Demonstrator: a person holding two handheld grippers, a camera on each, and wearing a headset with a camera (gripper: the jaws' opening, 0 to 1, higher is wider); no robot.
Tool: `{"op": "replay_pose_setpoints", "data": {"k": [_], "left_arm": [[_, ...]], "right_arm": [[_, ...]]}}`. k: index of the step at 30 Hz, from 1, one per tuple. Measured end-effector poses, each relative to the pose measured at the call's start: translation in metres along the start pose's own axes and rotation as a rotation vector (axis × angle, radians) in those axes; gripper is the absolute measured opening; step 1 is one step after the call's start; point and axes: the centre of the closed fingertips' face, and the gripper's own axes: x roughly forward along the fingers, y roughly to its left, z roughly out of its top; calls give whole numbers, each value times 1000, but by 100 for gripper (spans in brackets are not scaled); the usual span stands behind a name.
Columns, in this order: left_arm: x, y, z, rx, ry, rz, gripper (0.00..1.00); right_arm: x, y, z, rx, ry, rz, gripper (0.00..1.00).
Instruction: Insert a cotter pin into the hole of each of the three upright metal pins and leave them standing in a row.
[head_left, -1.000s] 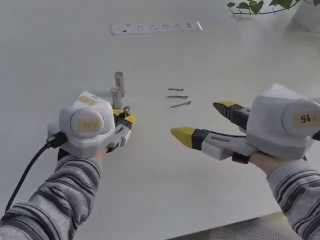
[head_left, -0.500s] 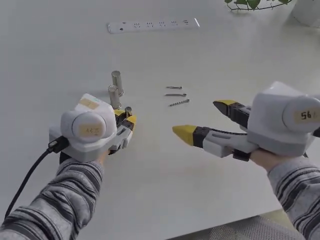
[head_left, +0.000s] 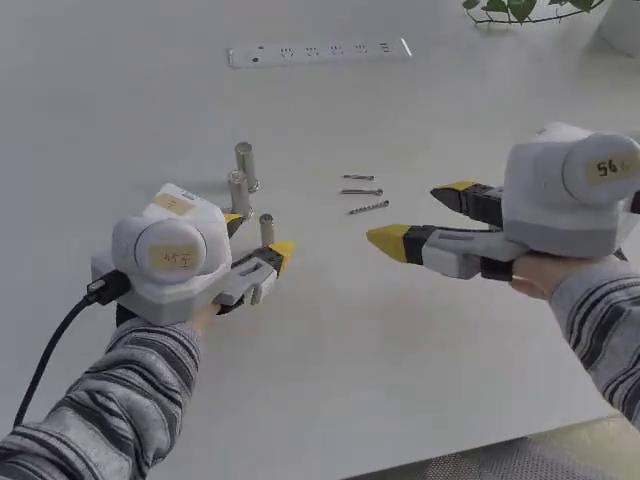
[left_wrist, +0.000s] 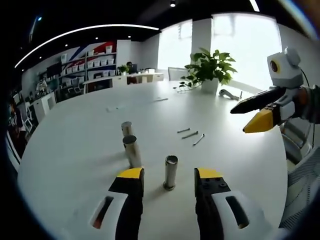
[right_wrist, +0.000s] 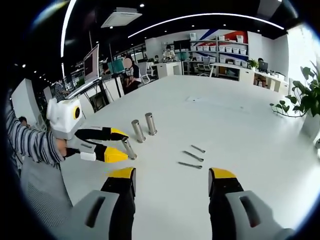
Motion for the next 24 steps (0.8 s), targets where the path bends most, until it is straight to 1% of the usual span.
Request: {"op": "replay_pose_setpoints", "data": {"k": [1,2,4,6,8,10,11,12,14,18,20,21,22,24], "left_arm": [[-3,1,0,-7,3,3,42],[-6,3,0,3,9,13,43],[-12,4,0,4,9,10,48],[-16,5,-1,-1,11,5,52],[-22,6,-1,15,15,6,56],[-27,7,0,15,12,2,62],[-30,7,1,0,7,0,64],[-34,8,2,-17,6,-3,67],[-39,10,3,-29,7,2,72],[-50,14,3,-50,5,5,79],[-56,15,3,-43,8,7,81],[-59,15,3,-36,13,4,82],[-62,16,2,-36,17,7,82],[-67,17,3,-35,12,10,84]], "right_arm": [[2,-2,1,-1,7,2,54],[4,-7,2,2,16,-6,53],[9,-14,2,-28,39,-17,51],[14,-19,5,-29,50,-20,49],[19,-21,9,-31,62,-5,47],[23,-24,10,-34,79,2,43],[27,-26,9,-52,109,17,41],[29,-28,10,-57,120,16,39],[36,-31,12,-71,138,29,38],[46,-35,12,-110,181,55,34],[52,-37,12,-140,202,64,33],[53,-37,12,-144,205,64,32],[56,-40,12,-155,218,61,31],[61,-43,13,-180,231,70,30]]}}
